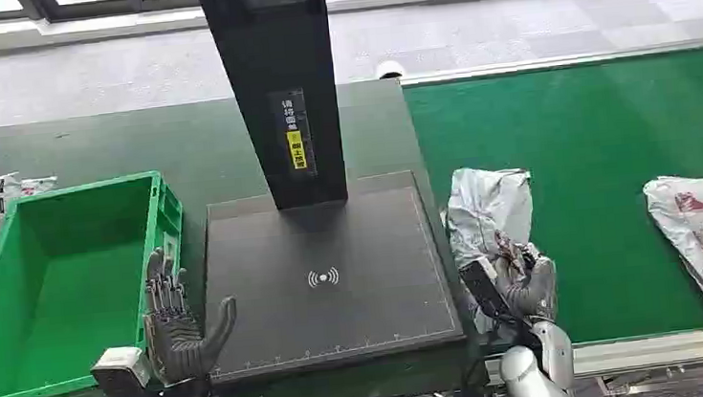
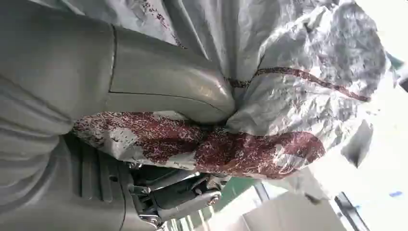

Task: Moved the parcel from conveyor to table for the left to box.

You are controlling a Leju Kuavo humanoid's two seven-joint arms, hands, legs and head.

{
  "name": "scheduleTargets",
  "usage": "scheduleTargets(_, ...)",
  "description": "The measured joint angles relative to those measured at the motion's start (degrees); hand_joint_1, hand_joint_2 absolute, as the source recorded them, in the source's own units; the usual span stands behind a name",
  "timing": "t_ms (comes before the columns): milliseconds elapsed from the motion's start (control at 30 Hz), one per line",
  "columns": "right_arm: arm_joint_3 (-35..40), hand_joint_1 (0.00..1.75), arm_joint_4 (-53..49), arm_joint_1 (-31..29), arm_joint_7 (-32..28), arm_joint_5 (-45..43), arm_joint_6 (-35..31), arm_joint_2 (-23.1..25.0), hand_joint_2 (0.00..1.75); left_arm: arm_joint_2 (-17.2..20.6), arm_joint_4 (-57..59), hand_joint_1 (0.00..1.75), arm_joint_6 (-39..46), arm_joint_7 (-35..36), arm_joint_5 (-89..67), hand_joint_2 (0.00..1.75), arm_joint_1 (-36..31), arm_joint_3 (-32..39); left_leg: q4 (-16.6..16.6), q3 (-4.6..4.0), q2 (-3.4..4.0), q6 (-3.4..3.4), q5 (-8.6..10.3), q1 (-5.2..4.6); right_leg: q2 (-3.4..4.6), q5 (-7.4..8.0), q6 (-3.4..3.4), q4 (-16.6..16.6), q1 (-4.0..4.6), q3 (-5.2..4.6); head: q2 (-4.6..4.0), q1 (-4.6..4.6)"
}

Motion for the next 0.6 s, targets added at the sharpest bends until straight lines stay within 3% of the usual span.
scheduleTargets(267,7.9,1.75,-20.0,6.1,-6.2,-7.4,-4.1,3.8,1.75,0.0,-0.1,0.00,0.1,0.0,0.0,1.75,0.0,0.0,0.0,0.00,0.01,0.00,0.00,0.00,0.01,-0.03,0.00,0.0,0.00,0.00,0.00,0.00)
scheduleTargets(400,12.3,1.75,-25.1,7.5,-8.8,-10.0,-5.4,4.2,1.75,0.0,-0.6,0.00,0.2,0.0,0.0,1.75,0.1,0.0,0.0,0.03,0.04,0.00,0.00,-0.01,0.04,-0.02,0.00,0.0,-0.02,0.00,0.00,0.00)
scheduleTargets(600,15.3,1.75,-27.4,7.5,-7.9,-9.4,-6.0,4.2,1.75,0.0,-0.8,0.00,0.3,0.0,0.0,1.75,0.1,0.0,0.0,0.04,0.04,0.00,0.01,-0.01,0.02,-0.01,0.00,0.0,-0.01,0.02,0.00,0.00)
